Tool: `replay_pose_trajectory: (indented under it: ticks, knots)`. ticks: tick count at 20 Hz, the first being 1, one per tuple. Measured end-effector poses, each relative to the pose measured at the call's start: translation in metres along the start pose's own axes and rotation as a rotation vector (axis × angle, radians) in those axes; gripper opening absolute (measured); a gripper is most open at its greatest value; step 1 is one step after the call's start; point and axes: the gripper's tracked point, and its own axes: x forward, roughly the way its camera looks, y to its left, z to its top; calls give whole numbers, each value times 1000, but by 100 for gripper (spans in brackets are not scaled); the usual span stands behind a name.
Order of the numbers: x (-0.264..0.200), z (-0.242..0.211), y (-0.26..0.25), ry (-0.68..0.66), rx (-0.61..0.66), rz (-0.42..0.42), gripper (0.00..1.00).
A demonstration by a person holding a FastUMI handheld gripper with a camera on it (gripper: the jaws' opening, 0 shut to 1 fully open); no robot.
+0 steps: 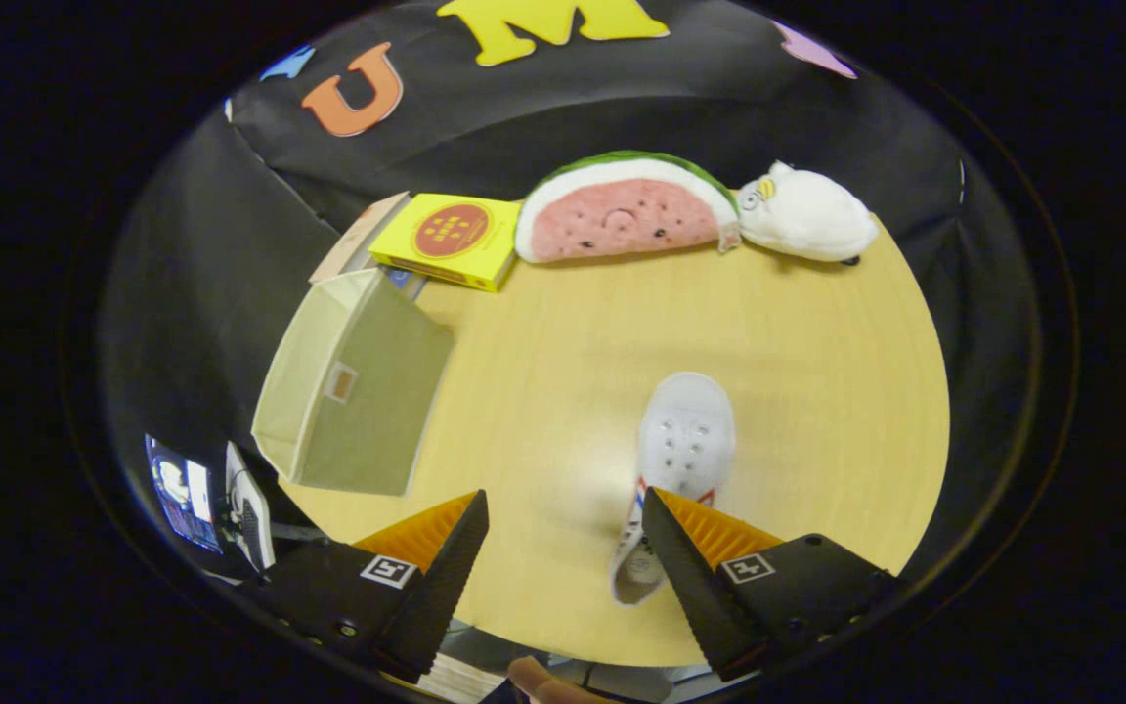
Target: Open the storage box then place both shoes into the box .Put the left shoe in first, then the right shoe, with the right side of both shoes facing outward in a uniform manner.
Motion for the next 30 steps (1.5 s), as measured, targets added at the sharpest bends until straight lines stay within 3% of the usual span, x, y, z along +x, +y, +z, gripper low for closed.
replay_pose_trajectory:
  ticks: [6,12,14,16,18,21,26,28,30]
  knots:
    - [40,-33,-75,104,46,-85,96]
    - [67,-58,-79,187,25,-70,95]
    - [78,-59,-90,184,-3,-139,91]
    - [87,-54,-86,157,-16,-144,89]
    - [88,-55,-76,159,11,-106,75]
    - [91,-54,-69,175,84,-78,36]
    - [89,-53,-72,170,85,-20,27]
    - [93,-57,-76,170,149,9,12]
    - [97,-52,-78,160,194,19,10]
